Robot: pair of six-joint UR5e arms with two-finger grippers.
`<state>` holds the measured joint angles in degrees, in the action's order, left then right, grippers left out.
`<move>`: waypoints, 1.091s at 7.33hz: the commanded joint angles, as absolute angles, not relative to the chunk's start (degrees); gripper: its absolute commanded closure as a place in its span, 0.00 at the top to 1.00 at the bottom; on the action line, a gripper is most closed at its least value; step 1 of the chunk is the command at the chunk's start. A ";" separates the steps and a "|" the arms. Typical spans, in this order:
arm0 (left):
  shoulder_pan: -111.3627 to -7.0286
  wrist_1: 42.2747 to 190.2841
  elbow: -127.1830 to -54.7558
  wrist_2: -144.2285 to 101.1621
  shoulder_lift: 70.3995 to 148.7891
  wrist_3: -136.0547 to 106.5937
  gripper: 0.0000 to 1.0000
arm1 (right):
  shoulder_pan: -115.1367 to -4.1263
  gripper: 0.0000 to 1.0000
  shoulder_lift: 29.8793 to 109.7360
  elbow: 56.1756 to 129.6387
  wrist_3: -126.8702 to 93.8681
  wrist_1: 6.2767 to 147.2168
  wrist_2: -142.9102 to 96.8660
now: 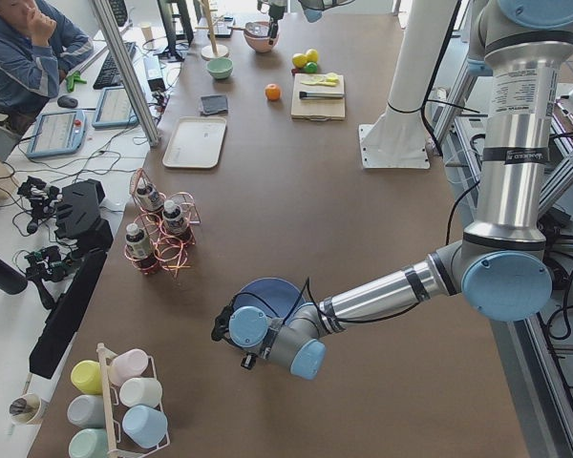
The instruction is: Pick orange to plate
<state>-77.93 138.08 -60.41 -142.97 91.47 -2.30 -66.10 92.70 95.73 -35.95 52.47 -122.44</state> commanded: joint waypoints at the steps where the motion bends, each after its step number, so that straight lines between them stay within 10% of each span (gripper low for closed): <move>1: -77.87 137.99 -60.21 -144.22 91.58 -2.37 0.11 | -66.09 1.00 92.64 95.71 -35.95 52.47 -122.43; 8: -79.81 138.34 -77.99 -153.11 91.76 -30.16 0.00 | -66.09 1.00 92.20 95.89 -37.26 52.47 -122.61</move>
